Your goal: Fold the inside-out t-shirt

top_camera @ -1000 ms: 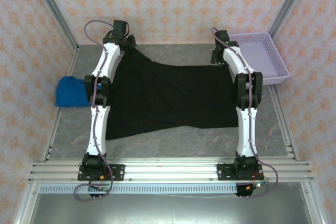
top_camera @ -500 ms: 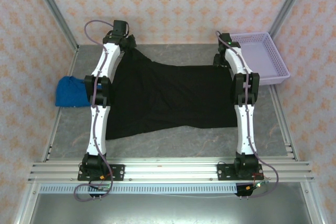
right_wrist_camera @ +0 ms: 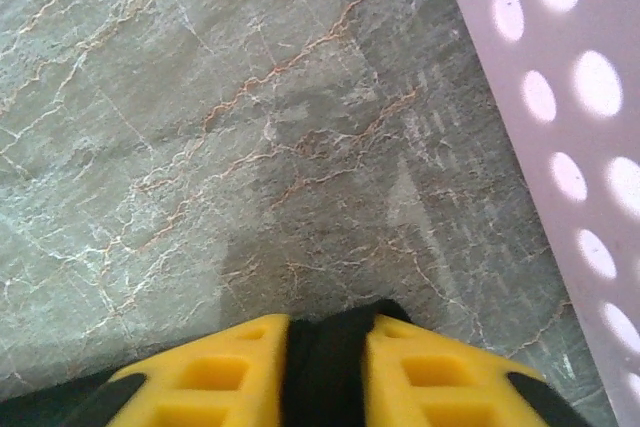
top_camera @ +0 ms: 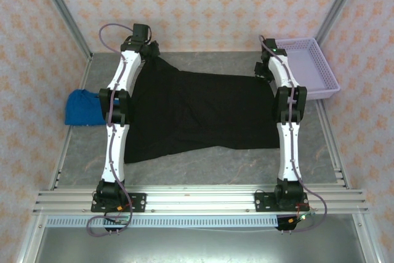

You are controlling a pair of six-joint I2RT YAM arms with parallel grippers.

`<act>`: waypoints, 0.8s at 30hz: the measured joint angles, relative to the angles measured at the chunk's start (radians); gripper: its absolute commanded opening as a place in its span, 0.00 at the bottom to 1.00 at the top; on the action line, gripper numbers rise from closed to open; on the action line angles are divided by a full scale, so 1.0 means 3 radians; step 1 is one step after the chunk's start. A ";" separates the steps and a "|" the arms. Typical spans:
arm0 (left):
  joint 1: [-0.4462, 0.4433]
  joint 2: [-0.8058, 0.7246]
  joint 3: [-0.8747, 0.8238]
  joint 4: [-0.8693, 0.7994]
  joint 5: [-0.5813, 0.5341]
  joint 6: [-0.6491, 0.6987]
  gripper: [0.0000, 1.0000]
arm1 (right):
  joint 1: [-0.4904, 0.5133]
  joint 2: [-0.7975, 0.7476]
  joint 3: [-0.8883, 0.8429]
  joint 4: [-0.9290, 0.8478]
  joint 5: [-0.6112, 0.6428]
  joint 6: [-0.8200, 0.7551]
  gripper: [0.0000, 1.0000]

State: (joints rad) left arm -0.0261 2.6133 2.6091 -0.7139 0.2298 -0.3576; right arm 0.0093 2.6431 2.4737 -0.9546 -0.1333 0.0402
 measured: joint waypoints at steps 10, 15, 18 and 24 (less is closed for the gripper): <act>0.0000 0.0000 0.0001 0.0005 0.0092 -0.0008 0.02 | 0.0001 0.0015 0.0057 0.0031 -0.0009 -0.0052 0.03; 0.0000 -0.0006 0.0001 -0.0003 0.0165 -0.0028 0.00 | 0.0001 -0.0237 -0.0385 0.0244 0.0006 -0.0094 0.02; -0.0009 -0.0099 -0.0081 -0.0014 0.0192 -0.0029 0.00 | 0.0000 -0.0483 -0.0740 0.0385 0.0008 -0.0134 0.02; -0.0045 -0.0828 -0.0853 0.0015 0.0196 -0.0028 0.00 | 0.0000 -0.0984 -0.1324 0.0674 -0.0003 -0.0177 0.02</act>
State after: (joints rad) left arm -0.0395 2.3650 2.3531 -0.7094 0.2886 -0.3660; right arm 0.0093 2.3478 2.0766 -0.7525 -0.1341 -0.0128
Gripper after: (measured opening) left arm 0.048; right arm 0.046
